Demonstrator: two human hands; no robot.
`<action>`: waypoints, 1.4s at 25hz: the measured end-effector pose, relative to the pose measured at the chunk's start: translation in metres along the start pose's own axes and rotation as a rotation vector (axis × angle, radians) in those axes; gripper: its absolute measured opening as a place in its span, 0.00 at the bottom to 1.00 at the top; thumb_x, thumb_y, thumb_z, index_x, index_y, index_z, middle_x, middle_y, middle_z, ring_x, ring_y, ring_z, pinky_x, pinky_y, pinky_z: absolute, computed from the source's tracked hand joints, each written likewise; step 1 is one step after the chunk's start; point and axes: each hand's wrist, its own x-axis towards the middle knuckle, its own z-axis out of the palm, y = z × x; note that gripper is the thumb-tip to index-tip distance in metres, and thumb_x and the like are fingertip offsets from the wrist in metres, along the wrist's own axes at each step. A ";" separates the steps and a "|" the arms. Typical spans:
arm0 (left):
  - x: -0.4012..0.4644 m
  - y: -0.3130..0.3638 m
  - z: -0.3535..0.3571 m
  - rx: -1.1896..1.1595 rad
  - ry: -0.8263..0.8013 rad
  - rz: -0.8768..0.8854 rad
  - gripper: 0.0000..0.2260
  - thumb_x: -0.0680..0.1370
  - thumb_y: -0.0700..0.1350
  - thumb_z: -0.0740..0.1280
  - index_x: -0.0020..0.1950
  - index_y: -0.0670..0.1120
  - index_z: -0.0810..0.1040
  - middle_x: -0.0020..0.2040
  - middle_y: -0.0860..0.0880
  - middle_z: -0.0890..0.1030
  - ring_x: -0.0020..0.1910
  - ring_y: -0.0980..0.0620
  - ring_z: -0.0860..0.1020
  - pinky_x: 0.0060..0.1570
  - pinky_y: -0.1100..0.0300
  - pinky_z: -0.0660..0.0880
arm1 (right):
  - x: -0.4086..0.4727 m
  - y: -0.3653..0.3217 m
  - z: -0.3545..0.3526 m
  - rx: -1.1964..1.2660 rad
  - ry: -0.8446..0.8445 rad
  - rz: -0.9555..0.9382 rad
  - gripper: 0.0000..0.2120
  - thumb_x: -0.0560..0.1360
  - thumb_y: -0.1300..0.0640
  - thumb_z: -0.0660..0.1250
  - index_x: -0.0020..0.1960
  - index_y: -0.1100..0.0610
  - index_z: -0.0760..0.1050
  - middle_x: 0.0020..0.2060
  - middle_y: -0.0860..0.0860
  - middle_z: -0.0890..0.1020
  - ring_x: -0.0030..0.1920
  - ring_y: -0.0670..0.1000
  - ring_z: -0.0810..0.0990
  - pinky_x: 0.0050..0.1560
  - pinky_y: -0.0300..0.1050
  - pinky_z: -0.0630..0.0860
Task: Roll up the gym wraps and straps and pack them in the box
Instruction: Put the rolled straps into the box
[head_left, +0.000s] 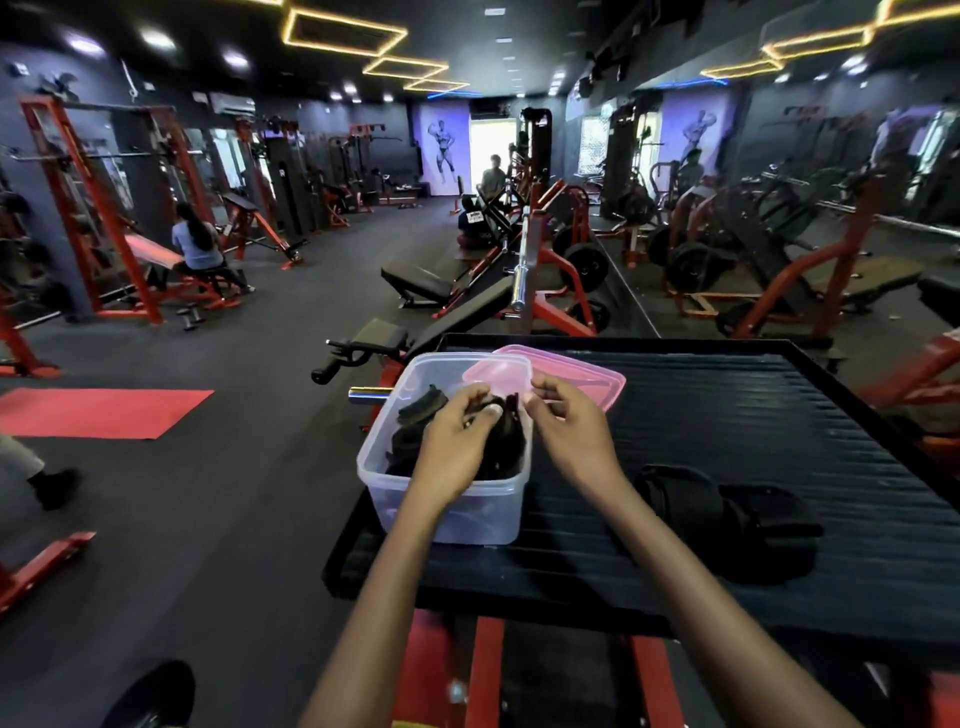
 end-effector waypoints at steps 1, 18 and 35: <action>-0.011 0.006 0.015 -0.088 -0.009 0.014 0.12 0.79 0.39 0.62 0.62 0.45 0.75 0.55 0.52 0.78 0.53 0.58 0.75 0.54 0.70 0.70 | -0.008 0.001 -0.012 0.004 0.008 -0.003 0.12 0.76 0.61 0.65 0.59 0.61 0.76 0.52 0.53 0.81 0.49 0.46 0.78 0.53 0.37 0.72; -0.046 -0.030 0.173 0.185 -0.323 -0.066 0.60 0.58 0.43 0.82 0.78 0.49 0.45 0.74 0.48 0.61 0.72 0.56 0.61 0.67 0.65 0.60 | -0.051 0.093 -0.233 -0.653 -0.424 0.136 0.50 0.63 0.45 0.77 0.76 0.53 0.54 0.73 0.51 0.58 0.73 0.53 0.58 0.72 0.48 0.53; -0.051 0.013 0.162 0.231 0.135 0.027 0.32 0.60 0.45 0.81 0.60 0.47 0.71 0.52 0.54 0.76 0.52 0.56 0.74 0.45 0.75 0.68 | -0.033 0.073 -0.210 -0.520 -0.110 0.023 0.41 0.63 0.48 0.77 0.70 0.58 0.63 0.62 0.56 0.66 0.63 0.58 0.66 0.63 0.48 0.67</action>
